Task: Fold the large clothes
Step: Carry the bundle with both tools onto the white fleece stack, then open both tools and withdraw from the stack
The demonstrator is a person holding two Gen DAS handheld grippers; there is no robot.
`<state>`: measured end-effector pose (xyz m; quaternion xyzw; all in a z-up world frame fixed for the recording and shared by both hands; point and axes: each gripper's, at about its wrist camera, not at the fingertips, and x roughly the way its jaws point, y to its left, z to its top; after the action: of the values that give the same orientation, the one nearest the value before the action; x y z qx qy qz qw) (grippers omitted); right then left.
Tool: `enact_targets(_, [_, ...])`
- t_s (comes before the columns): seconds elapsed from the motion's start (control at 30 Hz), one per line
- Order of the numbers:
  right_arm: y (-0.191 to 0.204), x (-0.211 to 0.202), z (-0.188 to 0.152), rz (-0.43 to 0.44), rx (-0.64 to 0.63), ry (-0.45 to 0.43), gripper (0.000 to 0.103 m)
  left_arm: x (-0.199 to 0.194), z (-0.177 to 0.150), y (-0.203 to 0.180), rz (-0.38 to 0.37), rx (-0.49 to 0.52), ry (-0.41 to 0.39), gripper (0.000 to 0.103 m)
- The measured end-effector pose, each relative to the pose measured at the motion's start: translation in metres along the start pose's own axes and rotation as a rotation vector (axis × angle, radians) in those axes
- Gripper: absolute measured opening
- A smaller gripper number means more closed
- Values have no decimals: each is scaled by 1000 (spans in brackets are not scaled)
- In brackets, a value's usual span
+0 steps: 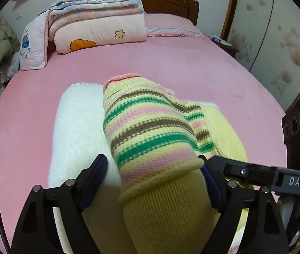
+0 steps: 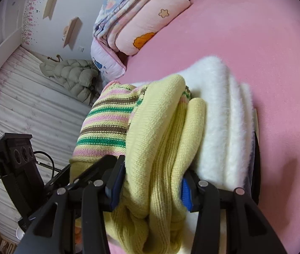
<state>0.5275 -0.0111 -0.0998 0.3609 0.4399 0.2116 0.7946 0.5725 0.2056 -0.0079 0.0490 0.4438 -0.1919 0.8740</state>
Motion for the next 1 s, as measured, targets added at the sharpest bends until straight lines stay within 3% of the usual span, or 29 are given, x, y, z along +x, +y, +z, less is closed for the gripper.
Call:
enact_targets(0.2, [5, -4, 3, -38, -43, 36, 51, -3, -7, -1, 12, -3, -20, 86])
enact_targets(0.53, [26, -40, 0, -160, -110, 7, 57, -43, -25, -22, 138, -57, -26, 91])
enact_targets(0.73, [39, -78, -13, -189, -142, -9, 57, -86, -39, -36, 205, -71, -36, 91])
enact_targets(1.0, [69, -143, -41, -222, -211, -17, 57, -165, -59, -76, 229, -38, -61, 91])
